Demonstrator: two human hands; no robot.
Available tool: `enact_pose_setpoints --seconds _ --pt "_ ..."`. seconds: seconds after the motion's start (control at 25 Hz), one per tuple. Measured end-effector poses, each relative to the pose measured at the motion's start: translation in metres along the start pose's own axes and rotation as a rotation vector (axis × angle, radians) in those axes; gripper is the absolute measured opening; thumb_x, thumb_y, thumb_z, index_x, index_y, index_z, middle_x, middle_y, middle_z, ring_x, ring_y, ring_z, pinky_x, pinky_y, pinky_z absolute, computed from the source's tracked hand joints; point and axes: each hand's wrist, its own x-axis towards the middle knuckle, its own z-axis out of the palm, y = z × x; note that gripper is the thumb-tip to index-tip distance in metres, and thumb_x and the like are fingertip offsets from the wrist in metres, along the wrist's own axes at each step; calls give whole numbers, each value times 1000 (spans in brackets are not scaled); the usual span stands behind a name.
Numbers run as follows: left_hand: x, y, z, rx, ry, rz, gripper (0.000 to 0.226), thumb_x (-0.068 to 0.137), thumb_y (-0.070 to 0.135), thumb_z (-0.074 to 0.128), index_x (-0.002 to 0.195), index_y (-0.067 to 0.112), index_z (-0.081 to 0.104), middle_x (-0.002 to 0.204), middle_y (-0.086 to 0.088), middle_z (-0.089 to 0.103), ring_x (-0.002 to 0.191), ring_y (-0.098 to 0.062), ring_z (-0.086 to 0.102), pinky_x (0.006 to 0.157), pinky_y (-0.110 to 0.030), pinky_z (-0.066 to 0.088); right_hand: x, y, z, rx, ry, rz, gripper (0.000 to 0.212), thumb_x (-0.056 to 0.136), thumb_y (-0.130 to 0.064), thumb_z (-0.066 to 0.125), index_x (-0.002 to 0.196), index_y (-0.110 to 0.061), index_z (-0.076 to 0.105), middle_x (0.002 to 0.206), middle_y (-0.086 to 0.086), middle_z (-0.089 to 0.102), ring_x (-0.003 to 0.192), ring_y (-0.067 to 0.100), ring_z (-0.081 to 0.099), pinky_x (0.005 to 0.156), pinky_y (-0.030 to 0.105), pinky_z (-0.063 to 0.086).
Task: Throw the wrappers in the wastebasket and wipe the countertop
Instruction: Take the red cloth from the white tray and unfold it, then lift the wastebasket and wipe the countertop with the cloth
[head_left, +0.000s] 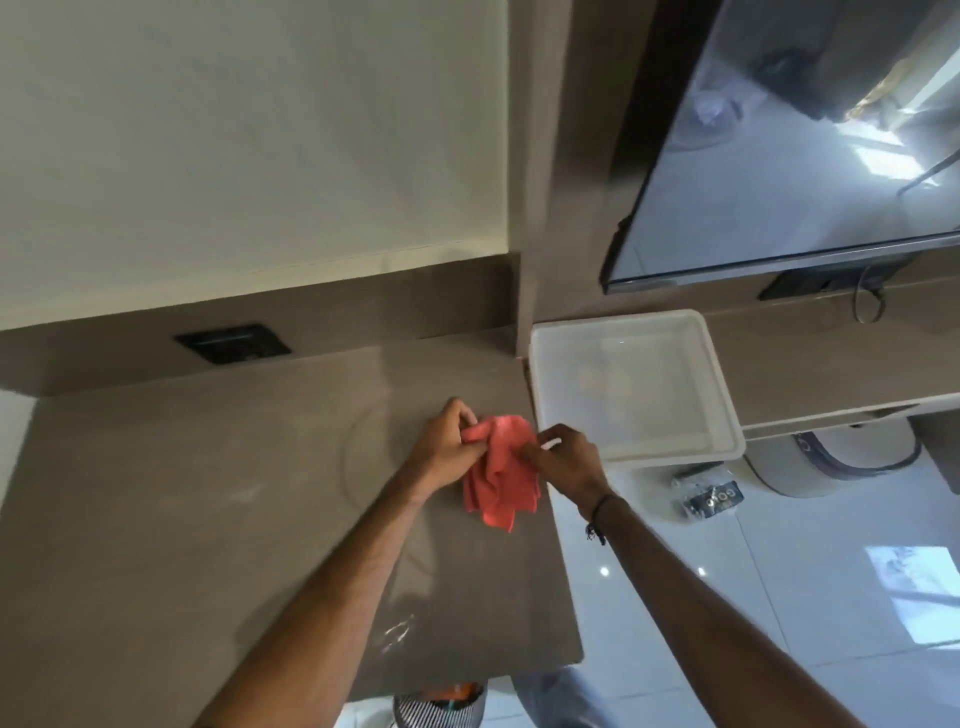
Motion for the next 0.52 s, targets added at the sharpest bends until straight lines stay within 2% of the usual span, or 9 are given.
enact_pose_setpoints --seconds 0.08,0.16,0.2,0.32,0.44,0.52 --pt "-15 -19 -5 175 -4 48 29 68 37 69 91 23 58 87 0 69 87 -28 67 81 -44 53 -12 7 22 -121 45 -3 28 75 -43 73 92 -21 67 93 7 76 94 30 69 79 33 53" --pt "-30 -29 -10 321 48 134 30 77 32 71 104 23 61 110 -2 66 108 -25 62 91 -42 45 -33 11 33 -133 154 -16 33 75 -46 71 95 -22 66 90 5 76 94 29 69 75 32 51" --pt "-40 -31 -13 341 81 168 31 80 32 71 107 22 61 114 -2 63 111 -25 60 93 -43 44 -49 13 36 -126 222 -24 34 74 -48 70 96 -22 64 86 3 75 91 28 69 72 31 50" --pt "-90 -42 -26 243 152 305 24 83 27 67 105 20 63 109 -3 63 100 -26 65 90 -46 53 -107 23 50 -55 425 -47 29 74 -47 65 90 -23 61 77 -1 72 80 25 68 67 31 50" --pt "-162 -68 -33 79 79 433 16 83 20 59 99 20 64 99 -1 65 86 -19 65 82 -42 56 -175 42 91 17 572 -95 19 75 -39 62 80 -21 62 74 -6 69 71 22 66 65 34 55" --pt "-211 -92 -33 81 17 464 15 87 18 56 98 19 65 97 -1 66 83 -18 65 80 -39 56 -218 68 129 11 581 -125 16 77 -36 63 77 -20 63 71 -7 69 66 19 65 61 31 52"
